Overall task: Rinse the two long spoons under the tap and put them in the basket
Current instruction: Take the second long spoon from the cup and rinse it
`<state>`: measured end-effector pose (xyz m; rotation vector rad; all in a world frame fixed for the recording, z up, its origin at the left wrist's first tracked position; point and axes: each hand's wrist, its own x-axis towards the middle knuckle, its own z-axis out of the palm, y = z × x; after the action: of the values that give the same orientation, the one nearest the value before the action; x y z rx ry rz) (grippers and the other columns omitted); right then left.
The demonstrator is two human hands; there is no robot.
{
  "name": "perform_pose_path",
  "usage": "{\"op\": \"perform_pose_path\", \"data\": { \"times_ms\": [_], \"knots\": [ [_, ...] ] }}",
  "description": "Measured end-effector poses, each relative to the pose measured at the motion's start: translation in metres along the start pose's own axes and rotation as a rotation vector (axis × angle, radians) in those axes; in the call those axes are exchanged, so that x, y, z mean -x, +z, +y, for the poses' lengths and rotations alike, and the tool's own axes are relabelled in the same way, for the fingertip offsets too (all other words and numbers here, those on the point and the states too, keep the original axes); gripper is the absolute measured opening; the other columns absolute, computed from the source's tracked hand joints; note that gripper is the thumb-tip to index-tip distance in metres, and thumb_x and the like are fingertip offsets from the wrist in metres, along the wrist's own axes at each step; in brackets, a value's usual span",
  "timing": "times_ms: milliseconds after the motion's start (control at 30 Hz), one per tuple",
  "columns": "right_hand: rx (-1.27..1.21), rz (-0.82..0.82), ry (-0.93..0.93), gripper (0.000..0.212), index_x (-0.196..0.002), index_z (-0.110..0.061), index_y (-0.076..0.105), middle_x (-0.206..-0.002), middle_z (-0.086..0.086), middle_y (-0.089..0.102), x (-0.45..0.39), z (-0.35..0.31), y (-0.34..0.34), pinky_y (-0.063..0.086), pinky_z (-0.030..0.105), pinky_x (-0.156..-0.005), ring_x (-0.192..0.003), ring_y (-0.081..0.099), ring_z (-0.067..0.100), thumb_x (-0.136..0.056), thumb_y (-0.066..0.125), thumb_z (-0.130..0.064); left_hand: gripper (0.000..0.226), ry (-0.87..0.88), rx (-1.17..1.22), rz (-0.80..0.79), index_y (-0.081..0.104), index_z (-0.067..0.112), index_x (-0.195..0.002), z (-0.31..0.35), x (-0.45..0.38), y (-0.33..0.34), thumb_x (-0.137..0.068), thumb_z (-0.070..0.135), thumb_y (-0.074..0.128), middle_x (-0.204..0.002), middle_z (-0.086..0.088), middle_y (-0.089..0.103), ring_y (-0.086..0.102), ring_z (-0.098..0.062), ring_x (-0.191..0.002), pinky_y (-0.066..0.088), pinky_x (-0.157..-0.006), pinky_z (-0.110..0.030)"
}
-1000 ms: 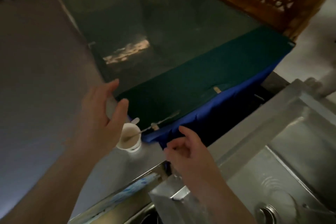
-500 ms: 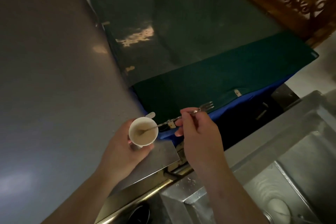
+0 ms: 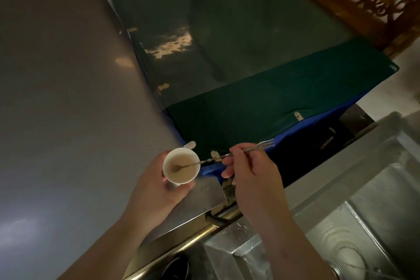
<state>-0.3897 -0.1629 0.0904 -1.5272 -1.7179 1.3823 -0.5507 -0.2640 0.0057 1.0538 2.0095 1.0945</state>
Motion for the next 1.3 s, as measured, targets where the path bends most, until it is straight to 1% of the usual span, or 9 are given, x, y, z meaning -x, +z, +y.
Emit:
{"op": "perform_pose_path", "data": {
  "times_ms": [233, 400, 567, 667, 833, 933, 1033, 1167, 1300],
  "knots": [
    [-0.245, 0.12, 0.08, 0.023, -0.085, -0.028, 0.067, -0.08, -0.004, 0.074, 0.014, -0.002, -0.018, 0.051, 0.03, -0.062, -0.064, 0.068, 0.009, -0.098, 0.05, -0.02, 0.071, -0.024, -0.034, -0.035, 0.039, 0.059, -0.115, 0.008, 0.001, -0.002, -0.055, 0.068, 0.075, -0.112, 0.033, 0.053, 0.055, 0.009, -0.106, 0.047, -0.076, -0.016],
    [-0.565, 0.199, 0.158, 0.025, -0.082, -0.013, 0.068, -0.072, 0.01, 0.073, 0.023, 0.001, -0.041, 0.046, 0.034, -0.057, -0.058, 0.064, 0.019, -0.098, 0.049, -0.007, 0.126, -0.12, -0.121, 0.12, 0.015, 0.044, -0.144, 0.015, 0.017, -0.011, -0.038, 0.087, 0.067, -0.145, 0.014, 0.028, 0.034, -0.018, -0.135, 0.042, -0.101, -0.044],
    [-0.841, 0.238, 0.183, 0.026, -0.083, -0.008, 0.068, -0.07, 0.014, 0.071, 0.036, 0.008, -0.073, 0.05, 0.032, -0.058, -0.056, 0.063, 0.02, -0.099, 0.047, -0.007, 0.088, -0.019, -0.13, 0.215, 0.028, 0.045, -0.138, 0.045, 0.029, -0.006, -0.065, 0.063, 0.073, -0.129, 0.02, 0.034, 0.045, -0.017, -0.12, 0.046, -0.086, -0.033],
    [-0.939, 0.297, 0.171, 0.022, -0.089, -0.001, 0.065, -0.07, 0.015, 0.069, 0.044, 0.017, -0.099, 0.055, 0.026, -0.054, -0.056, 0.063, 0.02, -0.099, 0.045, -0.004, 0.056, 0.069, -0.11, 0.166, 0.038, 0.061, -0.12, 0.075, 0.034, 0.012, -0.079, 0.039, 0.068, -0.119, 0.018, 0.047, 0.054, -0.01, -0.105, 0.043, -0.073, -0.019],
    [-1.085, 0.449, 0.17, 0.023, -0.088, 0.0, 0.064, -0.069, 0.018, 0.067, 0.064, 0.039, -0.153, 0.054, 0.025, -0.053, -0.054, 0.062, 0.019, -0.099, 0.044, -0.004, 0.052, 0.204, -0.104, -0.002, 0.05, 0.049, -0.116, 0.126, 0.038, 0.063, -0.081, 0.016, 0.068, -0.117, 0.023, 0.053, 0.052, -0.017, -0.115, 0.044, -0.098, -0.043],
    [-1.153, 0.556, 0.149, 0.026, -0.084, -0.002, 0.064, -0.065, 0.016, 0.068, 0.081, 0.059, -0.192, 0.053, 0.025, -0.053, -0.052, 0.062, 0.018, -0.099, 0.043, -0.004, 0.053, 0.289, -0.145, -0.142, 0.048, 0.054, -0.115, 0.152, 0.042, 0.104, -0.081, 0.017, 0.066, -0.117, 0.039, 0.047, 0.049, -0.001, -0.112, 0.039, -0.09, -0.02],
    [-1.221, 0.646, 0.143, 0.025, -0.085, -0.002, 0.063, -0.064, 0.015, 0.067, 0.1, 0.083, -0.231, 0.053, 0.025, -0.053, -0.053, 0.063, 0.019, -0.099, 0.042, -0.005, 0.056, 0.367, -0.142, -0.206, 0.045, 0.06, -0.115, 0.177, 0.052, 0.146, -0.078, 0.021, 0.063, -0.119, 0.042, 0.043, 0.047, 0.005, -0.114, 0.037, -0.086, -0.01],
    [-1.26, 0.77, 0.139, 0.027, -0.081, -0.004, 0.064, -0.066, 0.016, 0.067, 0.129, 0.122, -0.28, 0.052, 0.027, -0.055, -0.055, 0.062, 0.02, -0.098, 0.044, -0.005, 0.05, 0.439, -0.141, -0.345, 0.049, 0.044, -0.127, 0.205, 0.069, 0.207, -0.081, 0.027, 0.063, -0.123, 0.041, 0.04, 0.041, 0.005, -0.122, 0.038, -0.094, -0.019],
    [-1.302, 0.887, 0.128, 0.027, -0.081, -0.007, 0.066, -0.065, 0.011, 0.069, 0.158, 0.164, -0.32, 0.052, 0.025, -0.054, -0.056, 0.064, 0.018, -0.098, 0.045, -0.006, 0.05, 0.456, -0.127, -0.487, 0.043, 0.056, -0.122, 0.226, 0.089, 0.267, -0.08, 0.035, 0.061, -0.123, 0.042, 0.038, 0.036, 0.016, -0.121, 0.04, -0.094, -0.025]
  ]
}}
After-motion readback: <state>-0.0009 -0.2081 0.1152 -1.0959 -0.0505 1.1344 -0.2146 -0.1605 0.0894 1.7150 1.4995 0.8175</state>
